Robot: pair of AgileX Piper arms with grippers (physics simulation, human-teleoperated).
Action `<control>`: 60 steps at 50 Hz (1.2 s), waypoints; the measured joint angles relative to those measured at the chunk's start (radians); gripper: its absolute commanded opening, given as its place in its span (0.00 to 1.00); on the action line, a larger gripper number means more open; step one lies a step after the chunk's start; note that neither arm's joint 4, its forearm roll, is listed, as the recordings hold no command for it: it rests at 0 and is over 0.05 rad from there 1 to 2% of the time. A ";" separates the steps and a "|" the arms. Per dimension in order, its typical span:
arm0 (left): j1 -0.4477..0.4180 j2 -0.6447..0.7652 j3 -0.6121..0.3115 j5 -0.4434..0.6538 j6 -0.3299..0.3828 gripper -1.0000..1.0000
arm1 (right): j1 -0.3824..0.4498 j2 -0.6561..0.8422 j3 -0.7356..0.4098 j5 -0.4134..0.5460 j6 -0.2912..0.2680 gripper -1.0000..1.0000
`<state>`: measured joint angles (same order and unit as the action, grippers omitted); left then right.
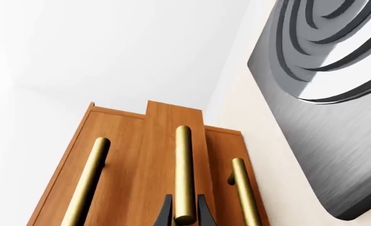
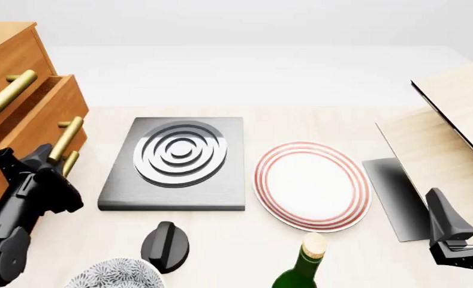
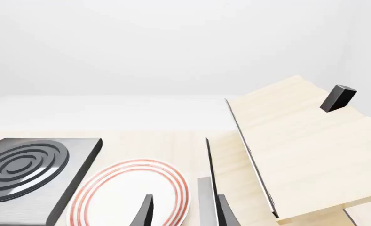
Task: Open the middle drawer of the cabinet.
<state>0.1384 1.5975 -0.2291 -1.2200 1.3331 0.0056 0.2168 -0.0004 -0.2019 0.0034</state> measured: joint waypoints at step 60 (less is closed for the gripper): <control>-0.164 0.000 -0.002 0.000 -0.012 0.00 | 0.000 0.000 0.000 0.000 0.000 1.00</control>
<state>-0.0256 1.5971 -0.2313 -1.2201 1.3215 0.0056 0.2168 -0.0004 -0.2019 0.0035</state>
